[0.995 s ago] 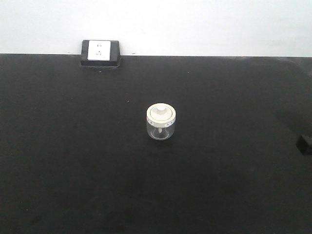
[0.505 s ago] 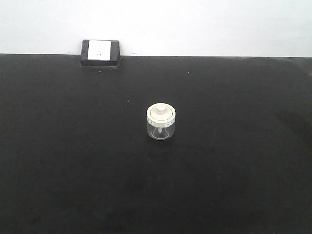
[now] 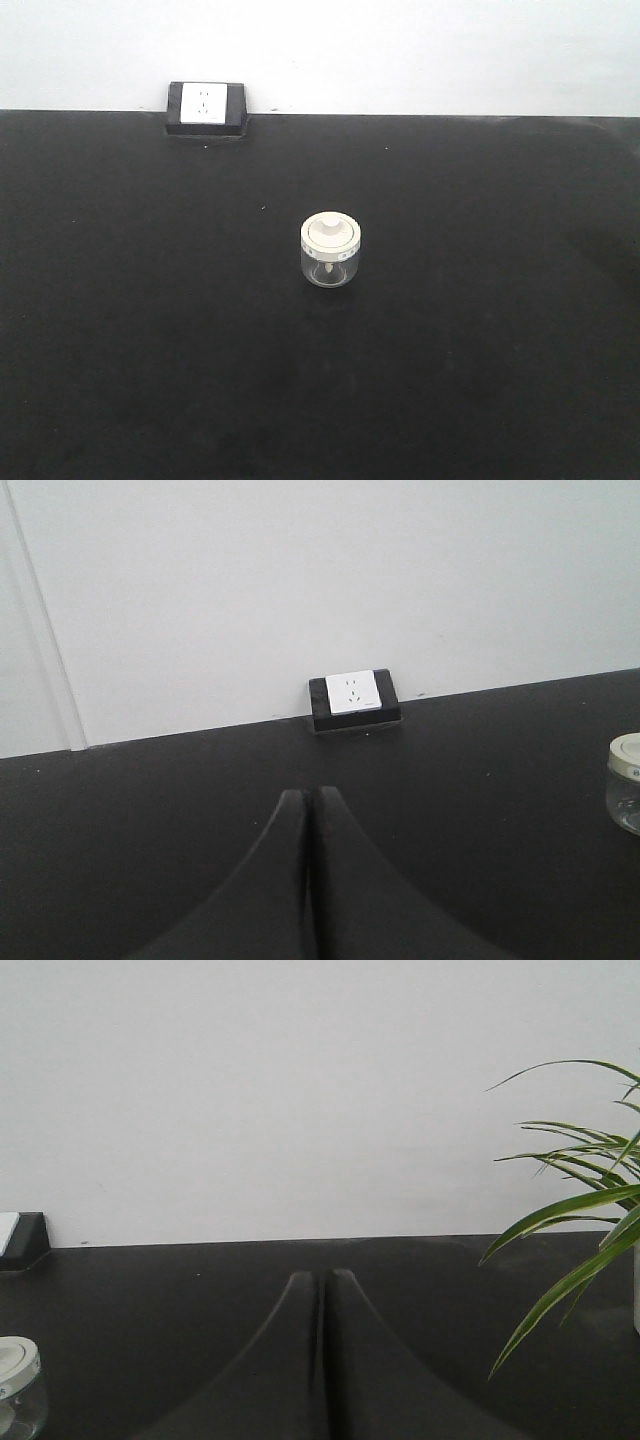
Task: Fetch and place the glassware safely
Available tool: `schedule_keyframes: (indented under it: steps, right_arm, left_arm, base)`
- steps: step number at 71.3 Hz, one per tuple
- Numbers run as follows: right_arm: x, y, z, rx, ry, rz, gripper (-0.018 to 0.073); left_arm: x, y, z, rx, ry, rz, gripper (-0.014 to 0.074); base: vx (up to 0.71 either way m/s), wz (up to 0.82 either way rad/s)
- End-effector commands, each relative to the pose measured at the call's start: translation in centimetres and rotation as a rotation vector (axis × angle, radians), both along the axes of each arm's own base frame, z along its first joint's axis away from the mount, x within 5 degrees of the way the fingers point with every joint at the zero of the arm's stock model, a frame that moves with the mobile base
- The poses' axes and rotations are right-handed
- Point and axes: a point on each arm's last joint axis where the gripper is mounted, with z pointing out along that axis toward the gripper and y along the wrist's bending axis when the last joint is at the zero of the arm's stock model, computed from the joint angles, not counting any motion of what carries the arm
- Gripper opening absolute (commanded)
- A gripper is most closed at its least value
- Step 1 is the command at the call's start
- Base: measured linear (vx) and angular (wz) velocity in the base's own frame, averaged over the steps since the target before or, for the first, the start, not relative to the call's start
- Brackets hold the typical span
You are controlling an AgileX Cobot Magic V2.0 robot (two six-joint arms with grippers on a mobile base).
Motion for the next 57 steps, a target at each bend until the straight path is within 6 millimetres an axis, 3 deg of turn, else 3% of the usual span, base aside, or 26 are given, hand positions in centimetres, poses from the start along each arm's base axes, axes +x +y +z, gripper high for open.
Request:
schedule_keyframes:
  steps: [1, 57]
  right_arm:
    - [-0.06, 0.23, 1.26, -0.012, -0.063, 0.022, -0.0003]
    - [-0.06, 0.23, 1.26, -0.012, -0.063, 0.022, -0.0003]
  left_arm:
    - [-0.16, -0.05, 1.35, -0.014, -0.082, -0.007, -0.0007]
    - [-0.14, -0.04, 1.13, -0.014, -0.058, -0.006, -0.0007]
  base:
    - [0.0, 0.0]
    - [0.0, 0.0]
